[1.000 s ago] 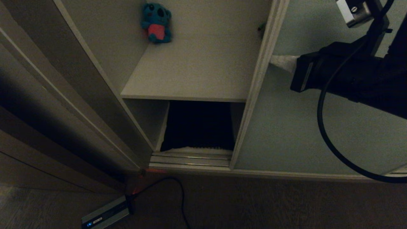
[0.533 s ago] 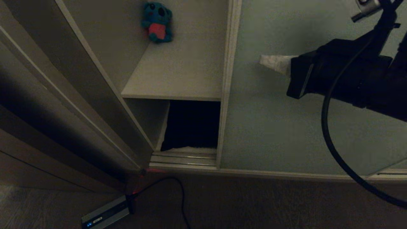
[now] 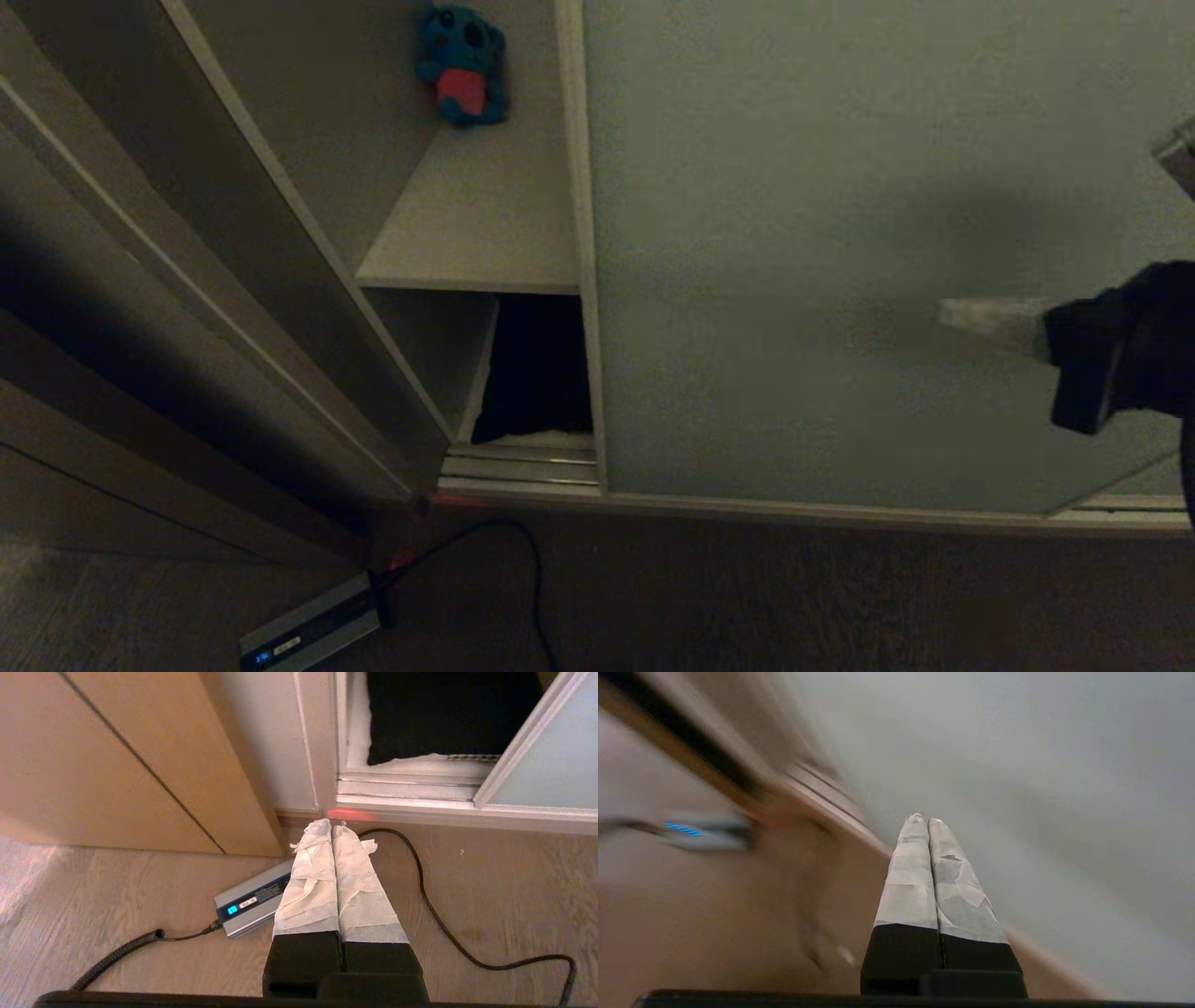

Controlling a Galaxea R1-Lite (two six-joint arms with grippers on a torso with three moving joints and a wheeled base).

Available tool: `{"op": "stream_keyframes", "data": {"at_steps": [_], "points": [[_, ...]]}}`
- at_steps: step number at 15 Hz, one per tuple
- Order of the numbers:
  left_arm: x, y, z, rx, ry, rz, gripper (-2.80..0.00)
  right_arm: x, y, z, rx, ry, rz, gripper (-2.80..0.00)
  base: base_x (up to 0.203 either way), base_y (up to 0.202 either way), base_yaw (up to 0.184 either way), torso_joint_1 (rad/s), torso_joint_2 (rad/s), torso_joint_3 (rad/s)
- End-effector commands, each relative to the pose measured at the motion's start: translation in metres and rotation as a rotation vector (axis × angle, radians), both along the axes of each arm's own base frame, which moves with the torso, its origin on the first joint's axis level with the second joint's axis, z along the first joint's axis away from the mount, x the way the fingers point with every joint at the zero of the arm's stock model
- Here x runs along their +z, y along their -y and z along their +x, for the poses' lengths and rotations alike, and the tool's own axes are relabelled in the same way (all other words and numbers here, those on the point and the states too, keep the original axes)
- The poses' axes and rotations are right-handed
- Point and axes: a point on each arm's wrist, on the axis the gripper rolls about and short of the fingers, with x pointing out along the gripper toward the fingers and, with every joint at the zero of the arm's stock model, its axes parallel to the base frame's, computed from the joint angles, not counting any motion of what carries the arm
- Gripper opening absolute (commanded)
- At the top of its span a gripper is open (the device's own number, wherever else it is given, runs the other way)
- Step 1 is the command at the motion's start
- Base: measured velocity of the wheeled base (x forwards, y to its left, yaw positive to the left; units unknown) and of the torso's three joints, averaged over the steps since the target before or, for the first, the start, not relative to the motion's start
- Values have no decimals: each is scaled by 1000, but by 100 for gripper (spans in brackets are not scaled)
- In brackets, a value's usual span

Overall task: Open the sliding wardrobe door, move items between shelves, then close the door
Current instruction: Close the door

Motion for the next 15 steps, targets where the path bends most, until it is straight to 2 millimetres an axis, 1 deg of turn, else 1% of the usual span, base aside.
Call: {"op": "stream_keyframes", "data": {"at_steps": [1,2,3,4,5,6,7,9,10,11,13,15], "points": [[0,0,0,1,-1,1,-280,-7,38,-29,-165,-5,-27,-280,0,0,0,0,0,0],[0,0,0,1,-1,1,-280,-16,54,-41,-249,-35,-47,-280,0,0,0,0,0,0],[0,0,0,1,-1,1,-280,-30,67,-58,-338,-74,-62,-280,0,0,0,0,0,0],[0,0,0,1,-1,1,-280,-46,77,-73,-422,-110,-69,-280,0,0,0,0,0,0],[0,0,0,1,-1,1,-280,-60,83,-84,-507,-145,-71,-280,0,0,0,0,0,0],[0,0,0,1,-1,1,-280,-72,90,-93,-609,-180,-66,-280,0,0,0,0,0,0],[0,0,0,1,-1,2,-280,-81,96,-99,-730,-213,-57,-280,0,0,0,0,0,0],[0,0,0,1,-1,1,-280,-90,111,-105,-1002,-284,-11,-280,0,0,0,0,0,0],[0,0,0,1,-1,1,-280,-89,120,-106,-1134,-309,26,-280,0,0,0,0,0,0],[0,0,0,1,-1,1,-280,-83,131,-104,-1256,-323,70,-280,0,0,0,0,0,0],[0,0,0,1,-1,1,-280,-67,165,-99,-1493,-333,158,-280,0,0,0,0,0,0],[0,0,0,1,-1,1,-280,-44,197,-94,-1622,-290,219,-280,0,0,0,0,0,0]]}}
